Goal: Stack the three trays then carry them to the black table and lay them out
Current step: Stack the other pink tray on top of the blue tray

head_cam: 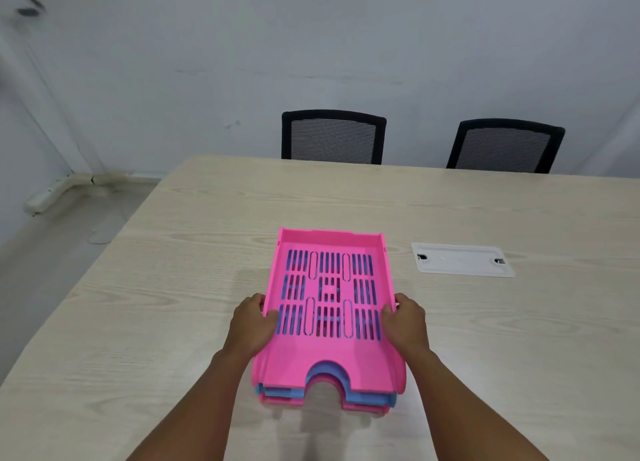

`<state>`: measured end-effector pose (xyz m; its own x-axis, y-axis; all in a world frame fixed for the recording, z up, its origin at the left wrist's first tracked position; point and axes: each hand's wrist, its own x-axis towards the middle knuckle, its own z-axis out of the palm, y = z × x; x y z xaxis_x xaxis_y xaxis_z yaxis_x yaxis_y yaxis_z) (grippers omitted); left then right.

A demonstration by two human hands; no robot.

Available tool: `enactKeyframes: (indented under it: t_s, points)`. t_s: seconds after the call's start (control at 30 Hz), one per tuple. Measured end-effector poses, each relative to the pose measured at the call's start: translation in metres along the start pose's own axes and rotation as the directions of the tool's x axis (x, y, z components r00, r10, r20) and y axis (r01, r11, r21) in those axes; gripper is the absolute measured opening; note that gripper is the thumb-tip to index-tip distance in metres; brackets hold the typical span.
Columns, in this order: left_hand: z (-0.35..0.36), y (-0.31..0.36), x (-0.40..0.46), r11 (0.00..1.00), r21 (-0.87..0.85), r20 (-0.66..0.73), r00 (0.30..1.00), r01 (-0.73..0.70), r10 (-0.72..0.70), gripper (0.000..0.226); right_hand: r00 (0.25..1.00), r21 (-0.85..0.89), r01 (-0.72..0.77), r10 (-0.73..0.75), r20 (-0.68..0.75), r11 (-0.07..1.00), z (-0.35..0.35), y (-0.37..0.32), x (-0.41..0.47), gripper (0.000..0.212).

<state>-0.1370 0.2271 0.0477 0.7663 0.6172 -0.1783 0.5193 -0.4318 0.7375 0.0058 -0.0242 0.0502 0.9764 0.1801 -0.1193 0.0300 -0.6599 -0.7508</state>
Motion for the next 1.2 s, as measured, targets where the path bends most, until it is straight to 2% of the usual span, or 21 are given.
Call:
enactKeyframes:
  t_s: [0.23, 0.43, 0.57, 0.73, 1.0, 1.13, 1.2]
  points:
    - [-0.005, 0.005, 0.009, 0.998, 0.058, 0.044, 0.999, 0.026, -0.029, 0.014, 0.999, -0.026, -0.025, 0.026, 0.021, 0.999, -0.005, -0.002, 0.005, 0.018]
    - [0.002, 0.001, 0.006, 0.999, 0.021, 0.049, 0.998, 0.048, -0.049, 0.007, 0.998, 0.019, -0.066, 0.066, -0.014, 0.998, 0.003, 0.002, 0.002, 0.017]
    - [0.000, 0.008, 0.014, 0.996, 0.063, 0.062, 0.996, 0.063, -0.067, 0.018, 0.994, -0.027, -0.105, 0.106, 0.020, 0.994, 0.000, -0.003, 0.007, 0.015]
    - [-0.006, 0.006, 0.016, 0.996, 0.065, 0.087, 0.994, 0.065, -0.071, 0.023, 0.997, -0.035, -0.065, 0.066, 0.028, 0.997, -0.006, -0.001, 0.008, 0.017]
    - [0.000, 0.002, 0.010, 0.995, 0.070, 0.029, 0.996, 0.076, -0.079, 0.027, 0.999, 0.031, -0.050, 0.050, -0.002, 0.998, -0.004, 0.006, -0.002, 0.020]
    - [-0.001, 0.001, 0.008, 0.995, 0.003, 0.049, 0.994, 0.102, -0.102, 0.037, 0.997, 0.041, -0.079, 0.080, -0.007, 0.996, -0.003, 0.004, -0.002, 0.020]
    - [-0.004, 0.001, 0.007, 0.977, -0.117, 0.100, 0.981, 0.178, -0.167, 0.049, 0.991, 0.086, -0.124, 0.128, -0.044, 0.989, -0.003, 0.004, -0.002, 0.034]
